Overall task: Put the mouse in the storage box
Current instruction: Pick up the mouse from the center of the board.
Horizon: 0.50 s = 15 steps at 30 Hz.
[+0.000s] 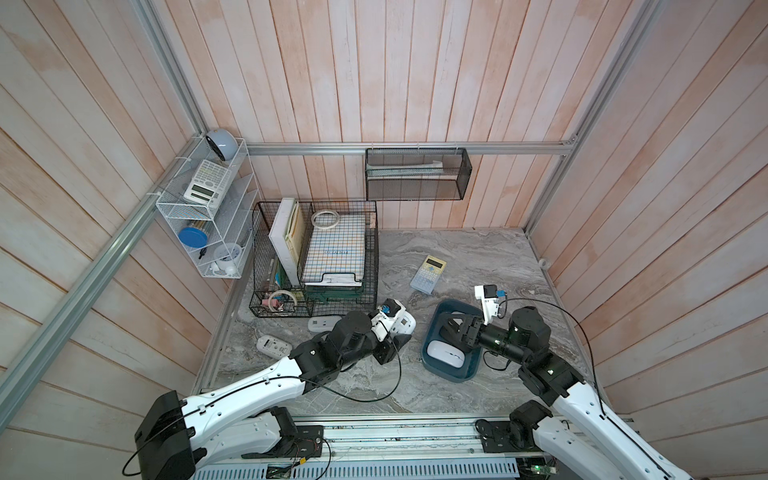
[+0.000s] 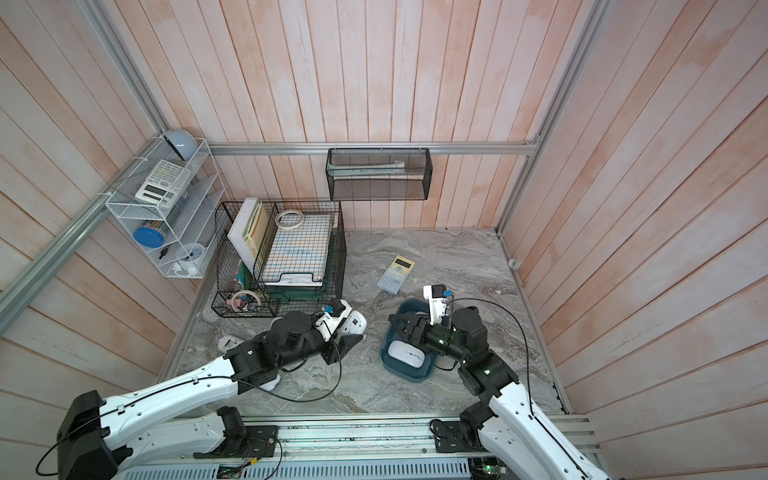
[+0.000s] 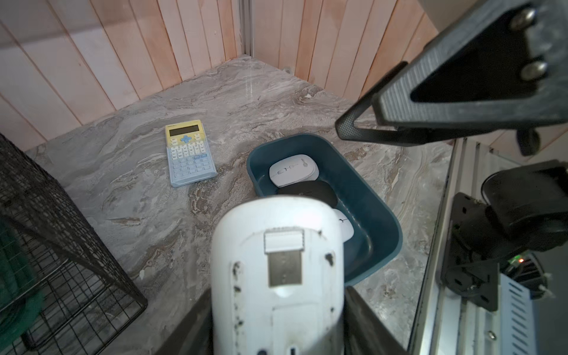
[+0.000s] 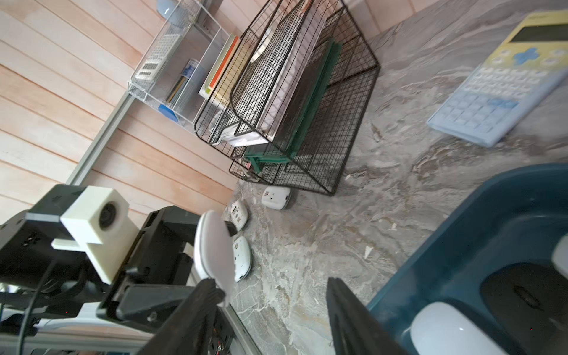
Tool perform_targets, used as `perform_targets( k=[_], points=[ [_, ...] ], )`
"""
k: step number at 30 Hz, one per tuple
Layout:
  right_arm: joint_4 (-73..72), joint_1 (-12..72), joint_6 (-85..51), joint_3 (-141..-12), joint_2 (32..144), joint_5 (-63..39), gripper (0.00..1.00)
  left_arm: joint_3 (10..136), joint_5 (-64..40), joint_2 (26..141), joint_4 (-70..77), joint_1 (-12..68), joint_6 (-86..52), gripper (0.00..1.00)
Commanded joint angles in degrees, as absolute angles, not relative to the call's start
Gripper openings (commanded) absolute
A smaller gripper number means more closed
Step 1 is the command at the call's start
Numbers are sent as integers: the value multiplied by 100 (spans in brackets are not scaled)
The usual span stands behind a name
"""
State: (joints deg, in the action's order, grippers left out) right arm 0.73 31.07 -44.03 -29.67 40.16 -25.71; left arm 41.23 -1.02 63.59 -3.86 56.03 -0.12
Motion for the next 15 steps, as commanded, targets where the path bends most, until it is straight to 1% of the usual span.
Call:
perform_targets(
  k=[1, 5, 9, 12, 15],
  points=[
    [-170, 3489, -4525, -3255, 4369, -2602, 64, 4354, 89, 6611, -263, 5850, 863, 49],
    [-683, 3874, -4646, -3299, 4858, -2542, 66, 4379, 97, 6747, -220, 5955, 932, 49],
    [-676, 4097, -4665, -3421, 5379, -2481, 66, 4242, 173, 6735, -67, 6000, 893, 49],
    [-719, 4301, -4677, -3438, 5680, -2397, 65, 4168, 210, 6683, -12, 6004, 875, 49],
    [-818, 4546, -4642, -3484, 5940, -2441, 60, 4158, 289, 6669, -27, 6005, 870, 49]
  ],
)
